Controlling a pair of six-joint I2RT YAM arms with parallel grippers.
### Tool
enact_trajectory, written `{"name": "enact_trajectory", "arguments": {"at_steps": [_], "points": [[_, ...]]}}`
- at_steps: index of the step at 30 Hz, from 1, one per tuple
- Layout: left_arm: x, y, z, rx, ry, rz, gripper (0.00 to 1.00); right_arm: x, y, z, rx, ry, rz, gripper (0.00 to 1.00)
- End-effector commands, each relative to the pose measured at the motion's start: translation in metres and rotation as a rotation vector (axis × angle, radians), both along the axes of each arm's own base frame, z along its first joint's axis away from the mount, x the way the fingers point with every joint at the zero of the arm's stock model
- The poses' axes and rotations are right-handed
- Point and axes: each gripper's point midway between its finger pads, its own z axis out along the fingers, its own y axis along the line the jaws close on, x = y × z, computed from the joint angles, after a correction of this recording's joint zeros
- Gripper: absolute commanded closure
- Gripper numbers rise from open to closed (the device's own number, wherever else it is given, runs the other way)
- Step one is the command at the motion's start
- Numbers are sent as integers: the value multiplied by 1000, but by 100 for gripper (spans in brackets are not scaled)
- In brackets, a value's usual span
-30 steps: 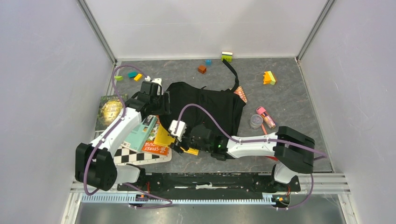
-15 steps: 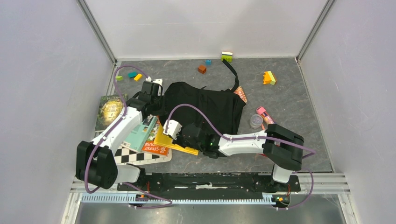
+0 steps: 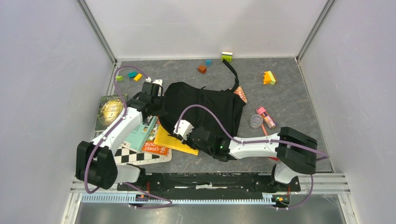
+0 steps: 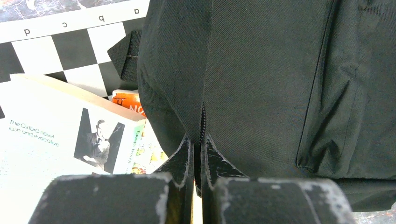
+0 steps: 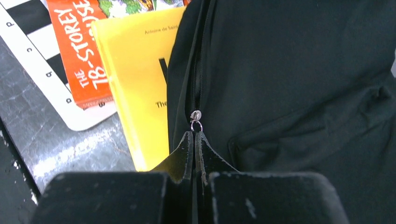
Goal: Pack the student bag
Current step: Unzip the student bag at the center of the board.
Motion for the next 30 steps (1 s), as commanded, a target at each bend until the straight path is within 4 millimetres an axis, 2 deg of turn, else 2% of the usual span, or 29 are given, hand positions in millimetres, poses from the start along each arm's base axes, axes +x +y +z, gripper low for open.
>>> {"name": "enact_trajectory", "arguments": {"at_steps": [1,6,10,14,18,20,21,24,25,27,30], "points": [[6,12,13,48,-68,18,98,-7,-29,-8,-3,47,-62,100],[5,12,16,42,-76,13,98,-21,-55,-29,-22,108,-73,100],[2,15,25,46,-95,33,98,-28,-71,-37,-20,136,-84,100],[-8,7,39,-53,-117,58,98,-37,-74,-31,5,153,-52,100],[-37,-9,42,-202,-90,61,98,-43,-72,-16,41,151,-4,99],[-57,-12,44,-249,-66,58,96,-43,-72,-6,51,147,-1,75],[-66,-11,43,-261,-59,61,87,-44,-73,1,58,144,3,62],[-86,-3,54,-276,-95,77,29,-47,-73,20,90,127,26,39],[-90,0,59,-274,-115,81,16,-47,-73,26,105,122,33,34],[-92,6,71,-257,-155,85,2,-47,-71,38,137,113,40,28],[-82,15,84,-207,-206,102,0,-45,-63,52,178,109,40,23]]}}
